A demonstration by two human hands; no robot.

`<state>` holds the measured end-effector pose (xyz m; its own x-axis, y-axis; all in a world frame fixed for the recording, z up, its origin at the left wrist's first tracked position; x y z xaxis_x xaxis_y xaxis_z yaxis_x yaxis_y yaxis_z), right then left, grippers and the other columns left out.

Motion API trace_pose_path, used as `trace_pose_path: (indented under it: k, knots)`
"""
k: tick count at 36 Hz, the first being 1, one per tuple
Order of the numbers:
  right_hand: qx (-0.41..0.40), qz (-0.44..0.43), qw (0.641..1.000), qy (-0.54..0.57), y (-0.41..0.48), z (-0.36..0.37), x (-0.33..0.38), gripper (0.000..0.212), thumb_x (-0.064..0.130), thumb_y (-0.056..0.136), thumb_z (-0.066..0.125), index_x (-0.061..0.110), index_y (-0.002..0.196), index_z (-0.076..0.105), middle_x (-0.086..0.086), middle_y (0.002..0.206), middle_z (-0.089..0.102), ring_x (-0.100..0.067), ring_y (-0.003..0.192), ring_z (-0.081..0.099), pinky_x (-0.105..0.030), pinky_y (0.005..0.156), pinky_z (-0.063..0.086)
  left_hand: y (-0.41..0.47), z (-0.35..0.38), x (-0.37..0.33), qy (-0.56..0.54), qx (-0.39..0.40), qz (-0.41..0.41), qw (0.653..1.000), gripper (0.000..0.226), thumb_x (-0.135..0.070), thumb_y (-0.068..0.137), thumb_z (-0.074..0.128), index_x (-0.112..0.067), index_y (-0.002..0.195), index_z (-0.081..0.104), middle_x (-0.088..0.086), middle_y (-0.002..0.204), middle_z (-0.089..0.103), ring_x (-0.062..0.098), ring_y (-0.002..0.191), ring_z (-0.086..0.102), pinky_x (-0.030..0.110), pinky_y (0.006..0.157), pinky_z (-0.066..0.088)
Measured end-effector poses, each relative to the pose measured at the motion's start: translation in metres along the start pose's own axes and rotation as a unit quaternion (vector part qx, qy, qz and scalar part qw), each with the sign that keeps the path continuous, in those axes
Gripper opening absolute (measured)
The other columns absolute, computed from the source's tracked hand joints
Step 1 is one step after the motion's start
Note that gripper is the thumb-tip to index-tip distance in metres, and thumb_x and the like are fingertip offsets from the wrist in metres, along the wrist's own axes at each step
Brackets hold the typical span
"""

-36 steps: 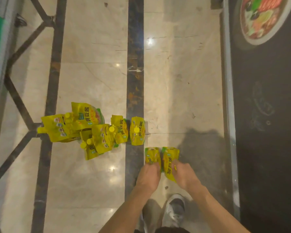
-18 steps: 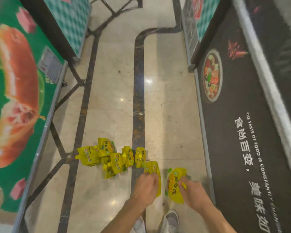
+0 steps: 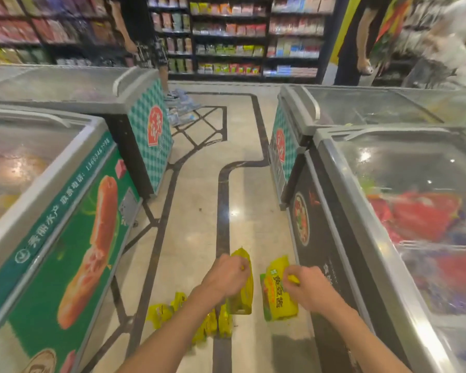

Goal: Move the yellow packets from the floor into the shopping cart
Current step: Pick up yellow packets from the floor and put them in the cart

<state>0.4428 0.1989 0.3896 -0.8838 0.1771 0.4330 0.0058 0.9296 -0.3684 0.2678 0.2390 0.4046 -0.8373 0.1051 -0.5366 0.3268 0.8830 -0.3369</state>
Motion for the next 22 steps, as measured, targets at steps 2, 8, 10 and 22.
trace_pose_path:
  k: [2, 8, 10, 22]
  knots:
    - [-0.007, -0.020, 1.000, -0.017, -0.014, -0.029, 0.020, 0.010, 0.030, 0.087, 0.054, 0.034, 0.081, 0.062, 0.005, 0.075, 0.066, -0.015, 0.064, 0.060, -0.029, 0.066, 0.050, -0.012, -0.028, -0.015, 0.014, 0.000, 0.010, 1.000, 0.032, -0.017, 0.092, 0.043, -0.017, 0.099, 0.074, 0.018, 0.104, 0.069, 0.035, 0.098, 0.063, 0.034, 0.076, 0.050]
    - [-0.054, -0.044, 0.997, -0.026, -0.046, -0.098, 0.066, 0.011, 0.030, 0.082, 0.055, 0.034, 0.078, 0.065, 0.010, 0.061, 0.059, -0.003, 0.050, 0.052, -0.015, 0.047, 0.038, -0.044, -0.094, -0.045, 0.029, -0.021, 0.025, 0.999, 0.030, -0.011, 0.085, 0.049, -0.014, 0.094, 0.078, 0.014, 0.102, 0.070, 0.036, 0.097, 0.063, 0.037, 0.078, 0.052]
    - [-0.064, -0.050, 0.996, -0.020, -0.051, -0.111, 0.076, 0.013, 0.031, 0.081, 0.054, 0.034, 0.078, 0.066, 0.007, 0.065, 0.063, -0.005, 0.051, 0.054, -0.018, 0.051, 0.043, -0.052, -0.109, -0.049, 0.022, -0.030, 0.021, 0.999, 0.029, -0.011, 0.080, 0.051, -0.014, 0.091, 0.078, 0.015, 0.100, 0.070, 0.037, 0.095, 0.064, 0.040, 0.079, 0.055]
    - [-0.072, -0.101, 0.992, 0.004, -0.073, -0.131, 0.114, 0.021, 0.035, 0.086, 0.052, 0.028, 0.095, 0.070, 0.003, 0.092, 0.069, -0.016, 0.080, 0.066, -0.035, 0.079, 0.056, -0.070, -0.120, -0.038, 0.023, -0.069, 0.016, 0.997, 0.019, -0.019, 0.071, 0.055, -0.008, 0.071, 0.070, 0.011, 0.080, 0.070, 0.033, 0.083, 0.064, 0.043, 0.073, 0.054]
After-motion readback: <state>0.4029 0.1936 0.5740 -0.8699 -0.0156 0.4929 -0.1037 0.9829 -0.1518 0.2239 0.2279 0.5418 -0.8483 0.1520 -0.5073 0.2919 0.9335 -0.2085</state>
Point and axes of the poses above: each hand's wrist, its own y-axis towards the middle knuckle, its own z-axis out of the palm, x = y × z, the point moved 10 cm from there along y, towards the middle knuckle
